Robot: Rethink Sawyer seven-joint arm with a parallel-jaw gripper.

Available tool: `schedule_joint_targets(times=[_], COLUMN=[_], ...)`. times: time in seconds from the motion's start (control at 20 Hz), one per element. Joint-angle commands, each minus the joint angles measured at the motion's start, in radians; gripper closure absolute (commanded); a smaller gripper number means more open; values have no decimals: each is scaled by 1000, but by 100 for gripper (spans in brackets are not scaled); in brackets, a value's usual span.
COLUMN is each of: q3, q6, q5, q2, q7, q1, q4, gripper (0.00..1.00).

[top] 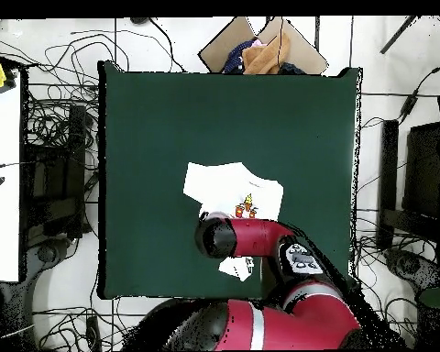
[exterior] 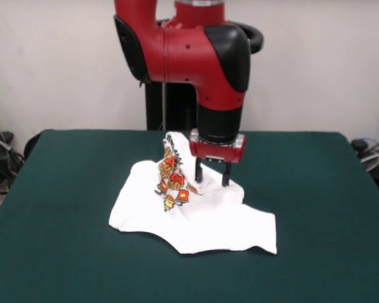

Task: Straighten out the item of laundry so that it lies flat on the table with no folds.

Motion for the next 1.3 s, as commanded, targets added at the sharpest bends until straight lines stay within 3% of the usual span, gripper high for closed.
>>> schedule_joint_targets(times=[0.05,0.25,0.3,0.45,0.6,1.0,1.3], q3=[-37,-85,-86,-130,-154,-76,-164], q6=[53,14,9,34,66,103,73], q5=[-10,-6,-5,12,32,32,42], q2=[113,205,214,216,163,90,-90], q7=[95,106,97,124,145,67,172], q1=[98,142,146,198,231,134,217], q4=[-72,-151,-162,-184,-152,-120,98], gripper=[0,0,100,100,100,100,100])
